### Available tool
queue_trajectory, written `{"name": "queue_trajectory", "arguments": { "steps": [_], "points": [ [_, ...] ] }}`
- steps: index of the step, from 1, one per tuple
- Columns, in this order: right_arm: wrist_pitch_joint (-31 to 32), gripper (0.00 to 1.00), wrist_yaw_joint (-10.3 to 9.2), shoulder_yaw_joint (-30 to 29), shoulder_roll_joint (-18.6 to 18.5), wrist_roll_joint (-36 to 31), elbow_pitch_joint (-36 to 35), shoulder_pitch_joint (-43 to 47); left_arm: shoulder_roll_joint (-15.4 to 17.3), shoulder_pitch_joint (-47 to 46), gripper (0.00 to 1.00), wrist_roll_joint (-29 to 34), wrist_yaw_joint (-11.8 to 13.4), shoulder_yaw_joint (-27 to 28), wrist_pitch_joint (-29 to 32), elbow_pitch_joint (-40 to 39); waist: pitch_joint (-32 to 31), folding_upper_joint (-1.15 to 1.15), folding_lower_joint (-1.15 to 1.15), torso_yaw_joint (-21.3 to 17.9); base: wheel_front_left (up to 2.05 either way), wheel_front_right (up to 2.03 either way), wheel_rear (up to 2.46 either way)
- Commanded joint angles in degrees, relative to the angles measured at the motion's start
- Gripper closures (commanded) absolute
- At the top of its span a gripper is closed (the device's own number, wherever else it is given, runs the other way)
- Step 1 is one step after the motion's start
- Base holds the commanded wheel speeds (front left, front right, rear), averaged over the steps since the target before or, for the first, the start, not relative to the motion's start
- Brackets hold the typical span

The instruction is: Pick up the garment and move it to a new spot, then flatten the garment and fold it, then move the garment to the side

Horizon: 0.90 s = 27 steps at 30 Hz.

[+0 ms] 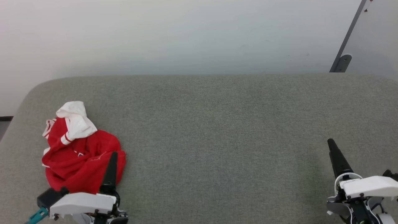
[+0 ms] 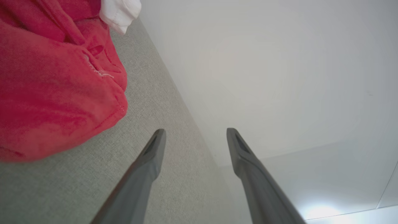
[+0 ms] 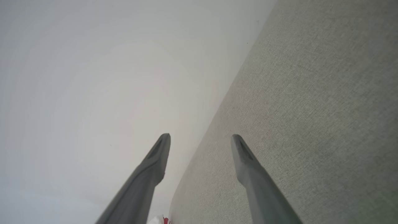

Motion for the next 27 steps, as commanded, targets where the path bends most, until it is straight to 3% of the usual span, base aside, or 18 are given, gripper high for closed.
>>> {"name": "queue_trajectory", "arguments": {
  "steps": [1,14,27],
  "points": [
    [-0.6,0.00,-0.01,0.2,-0.8,-2.0,-0.6,-2.2,0.4,-1.8,0.00,2.4,0.0,0.0,-0.6,-1.0,0.0,0.00,0.00,0.0,0.00,0.00,0.00],
    [-3.4,0.00,-0.02,-0.8,-1.8,-20.5,-1.8,-3.9,1.3,-1.6,0.00,20.2,1.5,-1.1,-3.4,-3.9,0.3,0.00,0.00,-0.2,0.00,0.00,0.00],
    [-5.9,0.00,-0.02,0.2,-2.3,-37.6,0.7,-5.8,3.1,-1.7,0.00,33.3,4.4,-4.1,-5.9,-3.4,0.2,0.00,0.00,-0.2,0.00,0.00,0.00]
  ]
}}
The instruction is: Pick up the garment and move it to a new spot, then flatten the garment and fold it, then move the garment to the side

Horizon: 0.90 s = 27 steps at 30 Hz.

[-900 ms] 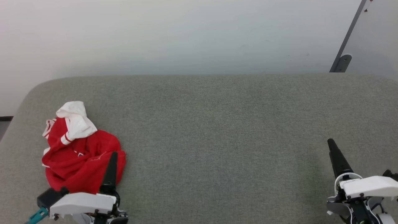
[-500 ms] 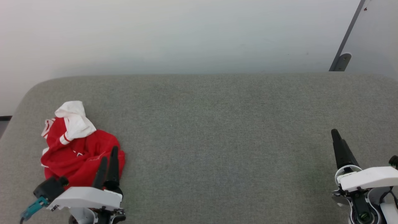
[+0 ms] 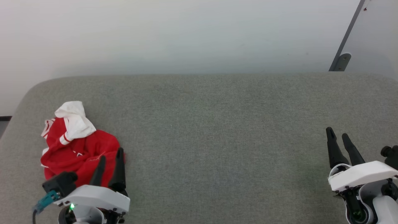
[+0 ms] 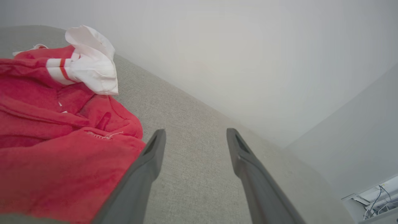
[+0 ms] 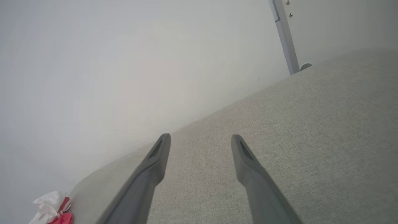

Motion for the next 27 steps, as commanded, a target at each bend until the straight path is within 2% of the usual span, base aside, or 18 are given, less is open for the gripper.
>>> {"name": "queue_trajectory", "arguments": {
  "steps": [1,13,27],
  "points": [
    [-0.6,0.00,-0.02,0.3,-0.6,-2.6,-0.1,-1.9,0.6,-1.4,0.00,2.2,0.4,-0.4,-0.5,-0.2,0.0,0.00,0.00,0.0,0.00,0.00,0.00],
    [-2.7,0.00,-0.03,1.3,-1.0,-11.2,2.2,-3.7,1.8,-2.0,0.00,9.6,2.1,-2.6,-2.6,0.6,-0.2,0.00,0.00,-0.1,0.00,0.00,0.00],
    [-4.7,0.00,-0.04,2.4,-2.1,-17.9,3.3,-5.2,2.2,-2.5,0.00,16.6,2.3,-3.5,-4.7,1.1,0.0,0.00,0.00,-0.1,0.00,0.00,0.00]
  ]
}}
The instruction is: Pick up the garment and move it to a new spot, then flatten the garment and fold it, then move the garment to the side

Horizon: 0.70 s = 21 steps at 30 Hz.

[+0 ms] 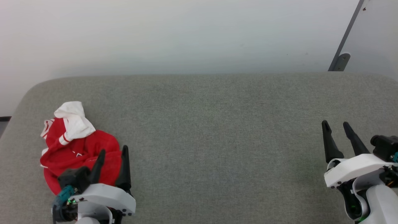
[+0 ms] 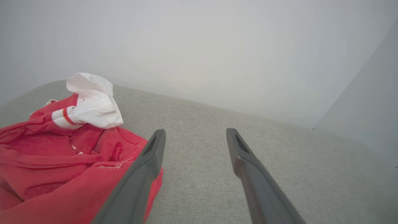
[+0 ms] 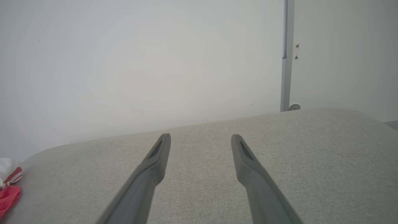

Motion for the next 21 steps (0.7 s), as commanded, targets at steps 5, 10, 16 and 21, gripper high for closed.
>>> {"name": "queue_trajectory", "arguments": {
  "steps": [5,10,16,21],
  "points": [
    [-1.1,0.00,-0.04,0.7,-0.9,-3.4,0.2,-1.9,0.3,-1.5,0.00,3.9,0.2,-0.3,-1.1,0.3,0.1,0.00,0.00,0.0,0.00,0.00,0.00],
    [-1.8,0.00,-0.04,1.0,-1.1,-4.5,0.6,-2.6,-0.1,-1.8,0.00,5.8,-0.3,0.0,-1.8,0.6,0.2,0.00,0.00,-0.1,0.00,0.00,0.00],
    [-2.4,0.00,-0.04,1.2,-1.5,-6.1,0.6,-2.8,-0.3,-1.9,0.00,7.9,-0.8,0.4,-2.4,1.1,0.2,0.00,0.00,-0.3,0.00,0.00,0.00],
    [-3.0,0.00,-0.05,0.7,-1.5,-6.8,0.5,-2.5,-1.0,-2.0,0.00,8.9,-1.9,1.4,-3.0,1.3,0.2,0.00,0.00,-0.2,0.00,0.00,0.00]
  ]
}}
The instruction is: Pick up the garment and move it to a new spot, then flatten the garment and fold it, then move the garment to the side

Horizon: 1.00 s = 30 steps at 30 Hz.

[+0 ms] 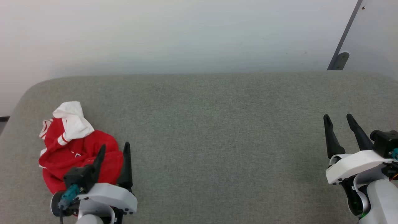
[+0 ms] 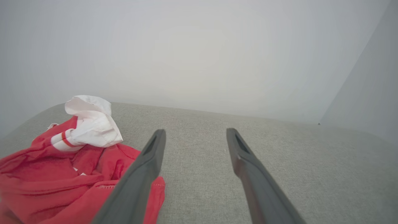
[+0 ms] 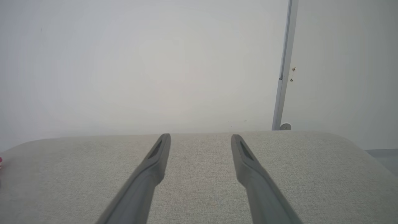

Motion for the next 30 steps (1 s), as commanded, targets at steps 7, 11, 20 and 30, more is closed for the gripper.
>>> {"name": "queue_trajectory", "arguments": {
  "steps": [7,11,20,30],
  "points": [
    [-1.2,0.00,-0.06,-2.0,0.7,-0.8,-0.8,0.6,-0.6,-0.5,0.00,3.5,-1.3,1.6,-1.0,0.4,0.0,0.00,0.00,0.1,0.00,0.00,0.00],
    [-1.6,0.00,-0.06,-3.3,1.3,-0.8,-1.1,0.9,-1.1,-0.5,0.00,5.1,-2.1,2.1,-1.5,0.8,0.1,0.00,0.00,0.2,0.00,0.00,0.00],
    [-2.6,0.00,-0.07,-4.2,1.0,-3.4,-1.6,0.8,-1.6,-1.1,0.00,9.3,-3.2,3.0,-2.5,1.4,0.4,0.00,0.00,0.2,0.00,0.00,0.00],
    [-3.2,0.00,-0.07,-3.7,1.1,-4.3,-1.6,1.2,-2.6,-1.5,0.00,12.5,-3.7,3.4,-3.0,1.9,0.3,0.00,0.00,3.8,0.00,0.00,0.00]
  ]
}}
